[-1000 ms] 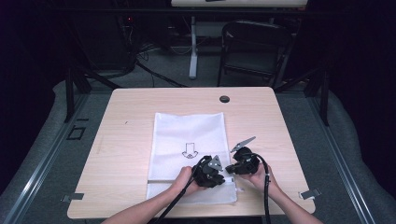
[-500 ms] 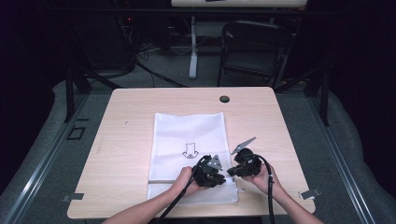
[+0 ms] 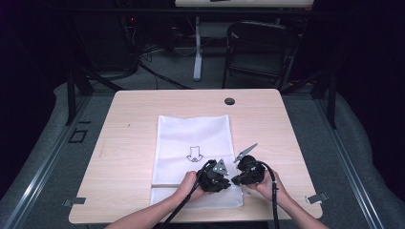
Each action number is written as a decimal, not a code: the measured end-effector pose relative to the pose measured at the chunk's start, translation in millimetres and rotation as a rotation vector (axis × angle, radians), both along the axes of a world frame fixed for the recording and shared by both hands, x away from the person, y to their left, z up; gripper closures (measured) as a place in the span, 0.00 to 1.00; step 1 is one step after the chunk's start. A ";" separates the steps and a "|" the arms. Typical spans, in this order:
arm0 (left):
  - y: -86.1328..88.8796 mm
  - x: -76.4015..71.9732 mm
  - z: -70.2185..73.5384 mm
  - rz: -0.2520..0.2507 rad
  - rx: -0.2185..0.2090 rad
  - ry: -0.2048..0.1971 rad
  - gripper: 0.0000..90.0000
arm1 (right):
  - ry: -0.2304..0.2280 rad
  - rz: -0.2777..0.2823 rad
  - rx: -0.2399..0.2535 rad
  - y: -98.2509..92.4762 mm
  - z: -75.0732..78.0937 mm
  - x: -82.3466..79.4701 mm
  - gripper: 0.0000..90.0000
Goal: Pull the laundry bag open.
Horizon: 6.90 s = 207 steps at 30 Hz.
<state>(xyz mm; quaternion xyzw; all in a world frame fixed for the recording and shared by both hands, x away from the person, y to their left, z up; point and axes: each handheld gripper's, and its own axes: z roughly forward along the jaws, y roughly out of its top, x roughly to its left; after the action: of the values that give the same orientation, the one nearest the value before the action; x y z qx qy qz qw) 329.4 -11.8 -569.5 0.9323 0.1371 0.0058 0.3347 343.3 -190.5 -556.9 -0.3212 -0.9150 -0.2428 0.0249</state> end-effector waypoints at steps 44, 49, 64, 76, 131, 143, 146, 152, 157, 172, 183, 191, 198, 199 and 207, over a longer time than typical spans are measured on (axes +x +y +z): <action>15.9 6.3 -0.8 0.000 -0.037 0.055 0.91 | -0.032 0.020 0.017 -3.5 -2.1 -2.9 1.00; 17.7 6.1 1.5 -0.001 -0.021 0.052 0.91 | -0.034 0.025 0.000 -0.8 -0.6 -4.4 1.00; 28.7 3.6 4.6 -0.003 -0.001 0.041 0.91 | -0.033 0.033 0.002 -2.3 -1.1 -2.5 1.00; 32.1 3.7 5.4 -0.019 -0.006 0.042 0.91 | -0.031 0.042 0.000 -2.4 -0.8 -2.3 1.00; 74.8 -1.2 8.1 -0.017 0.014 0.032 0.91 | -0.024 0.039 0.011 -2.2 -1.5 -1.5 1.00; 104.3 2.1 10.7 0.037 0.044 0.036 0.91 | -0.028 0.043 0.004 -1.5 -1.4 -1.3 1.00; 105.2 1.5 11.5 0.033 0.037 0.034 0.91 | -0.027 0.043 0.004 -1.5 -1.3 -1.2 1.00; 106.8 0.9 11.6 0.028 0.037 0.039 0.91 | -0.029 0.039 0.008 -1.7 -1.6 -1.3 1.00; 107.2 0.1 12.3 0.029 0.049 0.030 0.91 | -0.028 0.039 0.008 -1.6 -1.7 -1.4 1.00; 128.6 -0.9 12.7 0.052 0.052 0.042 0.91 | -0.020 0.029 0.013 -1.8 -1.7 -1.1 1.00; 128.6 -2.2 12.3 0.046 0.064 0.042 0.91 | -0.021 0.026 0.014 -1.8 -1.8 -1.3 1.00; 144.1 -0.7 10.3 0.079 0.079 0.046 0.91 | -0.020 0.027 0.014 -1.8 -1.8 -1.2 1.00; 147.2 -2.5 11.2 0.076 0.074 0.044 0.91 | -0.018 0.026 0.006 -1.5 -1.2 -1.3 1.00; 146.9 -3.1 11.6 0.076 0.078 0.041 0.91 | -0.018 0.026 0.006 -1.4 -1.1 -1.4 1.00; 150.3 -3.2 11.1 0.070 0.074 0.045 0.91 | -0.020 0.025 0.013 -1.7 -1.7 -1.3 1.00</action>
<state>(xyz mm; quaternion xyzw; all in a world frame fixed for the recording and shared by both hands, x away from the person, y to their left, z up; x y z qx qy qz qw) 326.2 138.5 -558.4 0.9385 0.1771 0.0015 0.2965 342.0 -192.3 -558.6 -0.3070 -0.9176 -0.2517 0.0210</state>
